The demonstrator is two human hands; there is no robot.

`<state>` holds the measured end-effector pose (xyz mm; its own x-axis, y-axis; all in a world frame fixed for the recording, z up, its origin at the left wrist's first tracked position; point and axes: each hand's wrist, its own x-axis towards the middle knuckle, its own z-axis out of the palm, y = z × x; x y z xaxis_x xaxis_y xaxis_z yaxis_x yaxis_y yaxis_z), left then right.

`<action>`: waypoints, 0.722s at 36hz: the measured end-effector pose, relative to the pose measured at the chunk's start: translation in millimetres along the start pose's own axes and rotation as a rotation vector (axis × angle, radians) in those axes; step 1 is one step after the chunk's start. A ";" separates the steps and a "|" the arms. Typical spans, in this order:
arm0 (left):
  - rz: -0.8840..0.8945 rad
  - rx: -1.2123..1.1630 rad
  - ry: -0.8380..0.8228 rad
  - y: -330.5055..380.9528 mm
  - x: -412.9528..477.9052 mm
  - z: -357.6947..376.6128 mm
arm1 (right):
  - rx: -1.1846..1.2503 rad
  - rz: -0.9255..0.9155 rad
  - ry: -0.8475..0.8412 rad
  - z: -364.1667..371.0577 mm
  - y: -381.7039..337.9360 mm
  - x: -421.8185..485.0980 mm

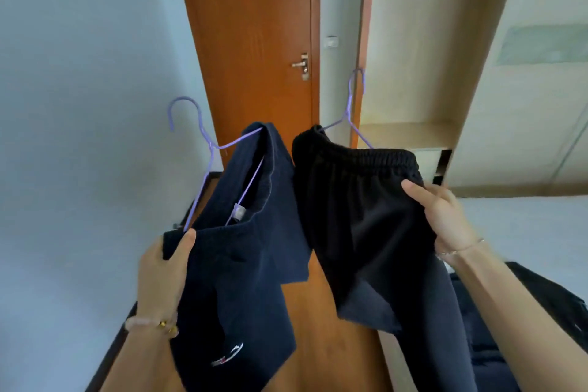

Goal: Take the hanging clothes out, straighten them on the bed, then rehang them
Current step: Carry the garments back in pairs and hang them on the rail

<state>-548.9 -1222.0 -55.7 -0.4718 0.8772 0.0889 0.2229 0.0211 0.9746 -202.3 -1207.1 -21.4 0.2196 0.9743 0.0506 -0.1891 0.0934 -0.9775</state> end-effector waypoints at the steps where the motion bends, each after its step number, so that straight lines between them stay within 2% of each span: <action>1: -0.003 0.003 0.004 -5.5 9.8 -7.6 | 0.000 0.026 -0.004 12.2 14.6 2.5; 8: -0.008 0.147 0.026 -44.6 51.8 -45.9 | 0.040 0.162 -0.001 58.9 87.8 10.8; 14: 0.010 0.271 0.071 -58.4 95.2 -46.3 | 0.024 0.210 0.023 71.8 106.9 50.1; 21: -0.091 0.187 0.131 -65.1 187.4 -0.9 | 0.008 0.160 -0.053 93.0 108.4 168.7; 26: -0.134 0.092 0.164 -40.2 282.1 57.3 | -0.009 0.123 -0.075 108.3 99.6 280.6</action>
<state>-642.1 -947.9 -81.6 -0.6332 0.7740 -0.0003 0.2222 0.1822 0.9578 -263.2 -902.2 -82.4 0.1232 0.9909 -0.0544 -0.2018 -0.0287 -0.9790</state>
